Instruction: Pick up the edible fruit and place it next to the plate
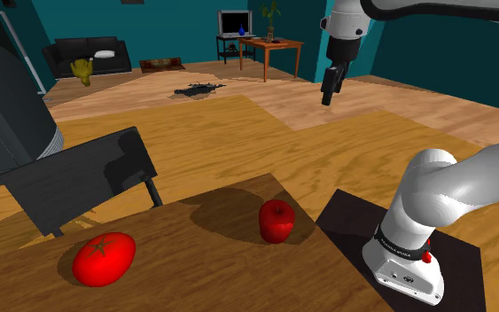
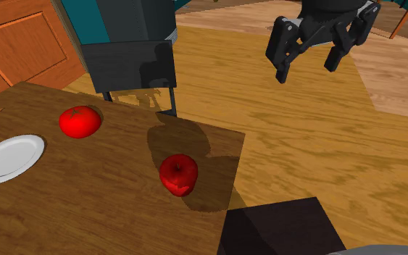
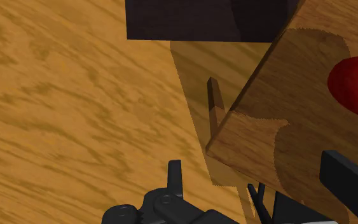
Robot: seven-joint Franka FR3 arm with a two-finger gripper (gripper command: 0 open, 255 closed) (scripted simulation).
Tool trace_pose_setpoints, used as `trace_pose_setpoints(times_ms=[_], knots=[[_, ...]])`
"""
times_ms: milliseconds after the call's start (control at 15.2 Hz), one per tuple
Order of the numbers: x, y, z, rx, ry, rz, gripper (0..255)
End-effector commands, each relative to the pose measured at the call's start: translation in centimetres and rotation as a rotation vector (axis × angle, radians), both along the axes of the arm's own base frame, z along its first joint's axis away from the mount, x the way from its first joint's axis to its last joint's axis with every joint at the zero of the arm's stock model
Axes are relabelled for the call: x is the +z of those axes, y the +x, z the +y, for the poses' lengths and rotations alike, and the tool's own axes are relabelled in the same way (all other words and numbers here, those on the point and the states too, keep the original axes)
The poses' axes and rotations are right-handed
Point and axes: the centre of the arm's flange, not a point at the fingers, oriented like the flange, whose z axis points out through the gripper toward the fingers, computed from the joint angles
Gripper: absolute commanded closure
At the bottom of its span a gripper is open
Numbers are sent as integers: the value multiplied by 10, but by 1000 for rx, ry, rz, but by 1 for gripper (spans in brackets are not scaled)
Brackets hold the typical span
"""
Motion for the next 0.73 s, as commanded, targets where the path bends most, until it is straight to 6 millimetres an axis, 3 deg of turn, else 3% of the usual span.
trace_pose_setpoints(times_ms=[0, 660], knots=[[0, 0, 0, 0, 0, 0, 0], [-84, 2, 90, 143, 58, -33, 0]])
